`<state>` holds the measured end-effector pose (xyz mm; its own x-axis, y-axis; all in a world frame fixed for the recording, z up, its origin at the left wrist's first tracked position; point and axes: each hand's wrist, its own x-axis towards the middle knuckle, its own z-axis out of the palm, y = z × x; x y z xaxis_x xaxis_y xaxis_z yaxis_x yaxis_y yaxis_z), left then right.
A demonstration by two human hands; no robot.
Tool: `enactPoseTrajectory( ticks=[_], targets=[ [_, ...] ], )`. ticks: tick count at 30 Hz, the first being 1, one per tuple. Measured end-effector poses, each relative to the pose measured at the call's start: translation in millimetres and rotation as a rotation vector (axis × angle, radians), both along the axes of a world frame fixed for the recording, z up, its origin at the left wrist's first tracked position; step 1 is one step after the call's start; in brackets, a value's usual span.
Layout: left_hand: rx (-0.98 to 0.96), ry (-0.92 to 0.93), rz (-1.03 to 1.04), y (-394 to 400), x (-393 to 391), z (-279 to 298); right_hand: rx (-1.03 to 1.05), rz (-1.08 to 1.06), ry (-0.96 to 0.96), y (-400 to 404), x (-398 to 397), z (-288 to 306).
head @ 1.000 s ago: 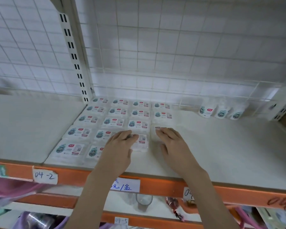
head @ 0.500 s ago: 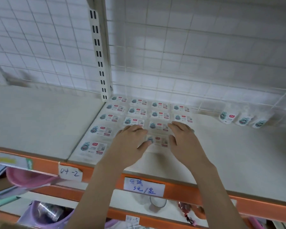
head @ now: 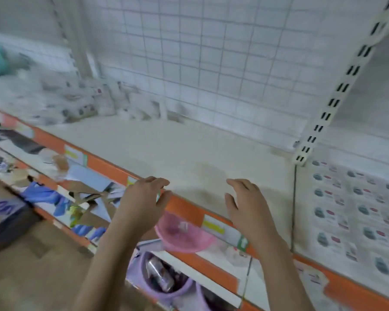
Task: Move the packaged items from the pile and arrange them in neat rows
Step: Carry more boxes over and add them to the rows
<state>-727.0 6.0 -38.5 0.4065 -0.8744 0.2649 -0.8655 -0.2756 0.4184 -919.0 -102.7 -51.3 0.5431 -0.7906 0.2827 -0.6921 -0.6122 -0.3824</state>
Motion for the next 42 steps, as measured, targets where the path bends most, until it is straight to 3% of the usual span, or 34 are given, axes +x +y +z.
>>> enactPoseTrajectory(
  ticks=[10,22,26,30,36,42],
  targets=[
    [-0.006,0.033,0.299,62.2,183.9,-10.4,0.031,0.084,0.003,2.1,203.7,-4.9],
    [-0.011,-0.022,0.226,6.3,302.6,-5.9,-0.008,-0.089,0.082,-140.1,346.0,22.2],
    [-0.016,-0.048,0.185,-24.4,329.1,2.6,0.040,-0.158,0.155,-165.5,369.4,13.1],
    [-0.021,-0.046,0.101,-51.9,344.3,3.0,0.024,-0.169,0.105,-168.8,373.2,5.5],
    [-0.043,-0.014,-0.086,-108.2,346.6,8.8,-0.090,-0.221,-0.021,-135.1,350.7,10.2],
    [0.042,-0.134,-0.376,-200.9,334.1,29.0,-0.004,-0.357,-0.060,-83.8,325.0,20.1]
  ],
)
